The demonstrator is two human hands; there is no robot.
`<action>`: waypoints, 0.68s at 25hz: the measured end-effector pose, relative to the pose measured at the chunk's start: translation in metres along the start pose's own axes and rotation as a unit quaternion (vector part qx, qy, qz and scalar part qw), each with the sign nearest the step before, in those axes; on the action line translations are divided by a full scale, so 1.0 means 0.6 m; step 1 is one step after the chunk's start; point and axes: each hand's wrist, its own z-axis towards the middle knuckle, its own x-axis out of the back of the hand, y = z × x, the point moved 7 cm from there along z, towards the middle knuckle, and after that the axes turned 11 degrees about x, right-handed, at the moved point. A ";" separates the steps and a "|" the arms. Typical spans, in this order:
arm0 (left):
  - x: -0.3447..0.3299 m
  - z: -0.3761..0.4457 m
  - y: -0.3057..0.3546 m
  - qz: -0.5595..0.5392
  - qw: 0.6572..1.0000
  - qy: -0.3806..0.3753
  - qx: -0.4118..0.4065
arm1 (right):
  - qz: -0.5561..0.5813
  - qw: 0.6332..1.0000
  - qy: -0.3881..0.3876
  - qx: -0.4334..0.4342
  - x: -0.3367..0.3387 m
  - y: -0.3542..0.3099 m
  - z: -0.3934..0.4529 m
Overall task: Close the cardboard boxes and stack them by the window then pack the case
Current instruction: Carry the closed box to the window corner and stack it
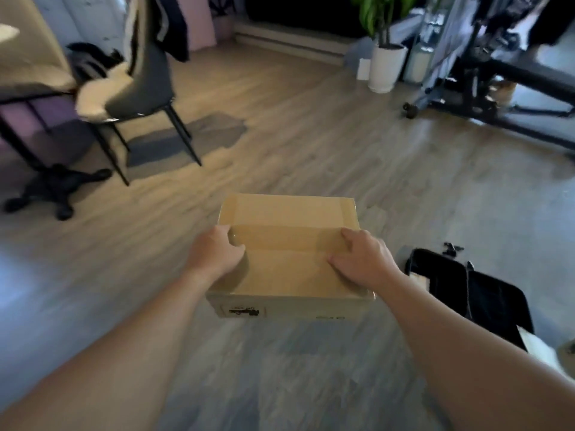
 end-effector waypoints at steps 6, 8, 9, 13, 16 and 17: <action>0.469 -0.065 -0.114 -0.052 0.988 0.093 0.111 | -0.039 0.985 -0.022 0.167 0.161 -0.473 0.035; 0.584 -0.083 -0.168 -0.044 0.981 0.118 0.148 | -0.038 0.979 -0.038 0.195 0.172 -0.608 0.036; 0.650 -0.091 -0.204 -0.034 0.976 0.134 0.167 | -0.033 0.975 -0.046 0.213 0.172 -0.684 0.038; 0.864 -0.123 -0.367 -0.010 0.962 0.167 0.217 | -0.031 0.952 -0.083 0.293 0.133 -0.964 0.038; 0.978 -0.138 -0.480 0.005 0.948 0.196 0.251 | -0.034 0.933 -0.115 0.341 0.081 -1.136 0.046; 1.012 -0.140 -0.518 0.004 0.941 0.209 0.266 | -0.043 0.924 -0.120 0.362 0.060 -1.194 0.049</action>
